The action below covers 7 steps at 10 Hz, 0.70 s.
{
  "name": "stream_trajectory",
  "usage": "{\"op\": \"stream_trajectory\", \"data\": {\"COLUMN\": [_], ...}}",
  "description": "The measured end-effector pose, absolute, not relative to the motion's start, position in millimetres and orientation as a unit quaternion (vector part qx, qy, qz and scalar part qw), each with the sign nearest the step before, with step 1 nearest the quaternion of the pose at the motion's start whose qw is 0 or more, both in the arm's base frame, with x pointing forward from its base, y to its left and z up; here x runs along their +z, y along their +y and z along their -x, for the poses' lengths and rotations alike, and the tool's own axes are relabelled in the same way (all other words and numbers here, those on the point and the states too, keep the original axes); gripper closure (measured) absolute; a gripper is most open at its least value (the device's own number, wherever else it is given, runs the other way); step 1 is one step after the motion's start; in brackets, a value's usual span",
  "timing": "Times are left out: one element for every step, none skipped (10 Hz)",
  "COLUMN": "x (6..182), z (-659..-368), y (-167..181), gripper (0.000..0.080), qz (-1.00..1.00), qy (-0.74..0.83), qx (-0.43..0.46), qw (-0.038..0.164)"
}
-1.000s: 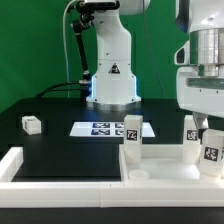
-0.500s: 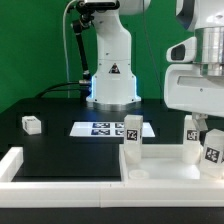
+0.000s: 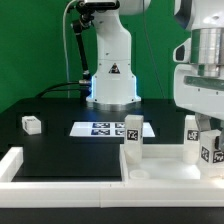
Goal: Assemble square table
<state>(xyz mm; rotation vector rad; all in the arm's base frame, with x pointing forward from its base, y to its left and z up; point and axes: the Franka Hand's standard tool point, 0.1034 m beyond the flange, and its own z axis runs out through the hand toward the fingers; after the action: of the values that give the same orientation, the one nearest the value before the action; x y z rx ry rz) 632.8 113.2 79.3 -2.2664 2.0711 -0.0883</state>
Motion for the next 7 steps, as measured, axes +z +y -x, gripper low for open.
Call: {"op": "stream_trajectory", "data": {"x": [78.6, 77.5, 76.5, 75.2, 73.3, 72.7, 72.7], "z": [-631.5, -630.6, -631.1, -632.1, -631.1, -630.3, -630.4], "y": [112.9, 114.4, 118.4, 124.1, 128.0, 130.3, 129.4], "gripper": [0.0495, 0.0495, 0.0496, 0.0496, 0.0500, 0.0500, 0.0500], "qz": [0.681, 0.626, 0.568, 0.498, 0.490, 0.498, 0.516], "qy": [0.730, 0.778, 0.819, 0.862, 0.867, 0.862, 0.851], "qx": [-0.015, -0.003, 0.004, 0.000, -0.005, -0.007, -0.009], "qw": [0.048, 0.061, 0.076, 0.090, 0.096, 0.097, 0.096]}}
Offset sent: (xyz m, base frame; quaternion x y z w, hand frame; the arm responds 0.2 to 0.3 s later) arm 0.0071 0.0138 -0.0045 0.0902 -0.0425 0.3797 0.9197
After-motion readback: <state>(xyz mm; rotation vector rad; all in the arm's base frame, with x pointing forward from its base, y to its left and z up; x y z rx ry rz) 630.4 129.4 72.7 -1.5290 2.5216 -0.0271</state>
